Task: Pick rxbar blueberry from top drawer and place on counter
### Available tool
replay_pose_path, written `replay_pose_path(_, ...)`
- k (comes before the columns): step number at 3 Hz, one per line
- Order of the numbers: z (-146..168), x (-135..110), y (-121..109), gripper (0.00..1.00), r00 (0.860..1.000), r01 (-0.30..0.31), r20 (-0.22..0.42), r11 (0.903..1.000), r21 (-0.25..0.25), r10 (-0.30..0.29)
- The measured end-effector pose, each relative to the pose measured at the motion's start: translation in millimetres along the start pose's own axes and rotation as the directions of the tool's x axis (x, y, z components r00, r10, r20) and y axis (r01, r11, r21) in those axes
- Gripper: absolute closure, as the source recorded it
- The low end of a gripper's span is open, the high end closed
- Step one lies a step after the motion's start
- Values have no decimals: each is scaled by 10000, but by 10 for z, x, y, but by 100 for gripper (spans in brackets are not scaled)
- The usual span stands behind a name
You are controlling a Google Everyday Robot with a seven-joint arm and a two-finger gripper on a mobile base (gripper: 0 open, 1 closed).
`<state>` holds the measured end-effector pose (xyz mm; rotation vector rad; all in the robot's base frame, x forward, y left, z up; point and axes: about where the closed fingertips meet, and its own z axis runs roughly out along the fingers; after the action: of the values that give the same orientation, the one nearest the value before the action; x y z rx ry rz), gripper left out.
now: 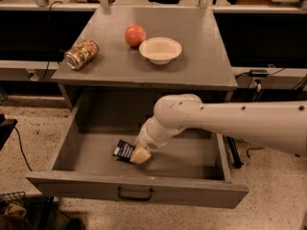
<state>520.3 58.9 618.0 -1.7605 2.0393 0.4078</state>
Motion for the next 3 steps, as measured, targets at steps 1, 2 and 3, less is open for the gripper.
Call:
replay_pose_path(1, -674, -160, -171, 100, 9887, -243, 1470, 9992, -312, 286)
replay_pose_path(2, -1438, -179, -408, 100, 9630, -7, 2694, 9990, -449, 128)
replay_pose_path(3, -2032, -269, -625, 100, 9393, 678, 3404, 9957, -631, -424)
